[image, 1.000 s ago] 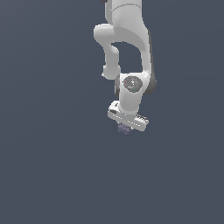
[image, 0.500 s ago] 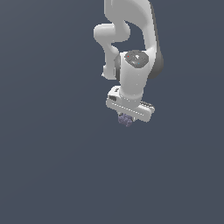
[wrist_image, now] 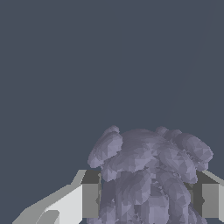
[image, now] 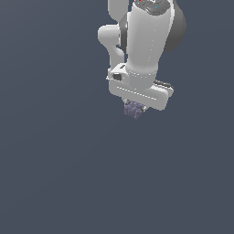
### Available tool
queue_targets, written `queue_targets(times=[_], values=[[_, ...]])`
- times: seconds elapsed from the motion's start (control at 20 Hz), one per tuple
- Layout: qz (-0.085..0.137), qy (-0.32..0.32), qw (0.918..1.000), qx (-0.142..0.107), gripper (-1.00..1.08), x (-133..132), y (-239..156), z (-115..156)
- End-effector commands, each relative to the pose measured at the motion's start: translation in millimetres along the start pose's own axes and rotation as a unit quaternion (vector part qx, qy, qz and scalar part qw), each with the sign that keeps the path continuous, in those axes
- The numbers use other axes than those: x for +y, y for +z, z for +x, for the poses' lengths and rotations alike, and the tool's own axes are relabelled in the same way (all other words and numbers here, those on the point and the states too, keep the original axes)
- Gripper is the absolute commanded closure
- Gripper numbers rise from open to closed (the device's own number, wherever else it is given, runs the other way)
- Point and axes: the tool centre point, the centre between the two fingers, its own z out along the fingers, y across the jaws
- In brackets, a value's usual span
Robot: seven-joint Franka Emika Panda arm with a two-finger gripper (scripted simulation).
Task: Pick up the object and move it to a goal position.
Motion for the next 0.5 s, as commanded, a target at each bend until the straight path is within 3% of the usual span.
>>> queue_targets(times=[0.0,0.45], values=[[0.0,0.0,1.0,0.0,1.08,-0.2,-27.3,1.7],[0.0,0.0,1.0,0.0,1.08,-3.2,-117.1,10.3]])
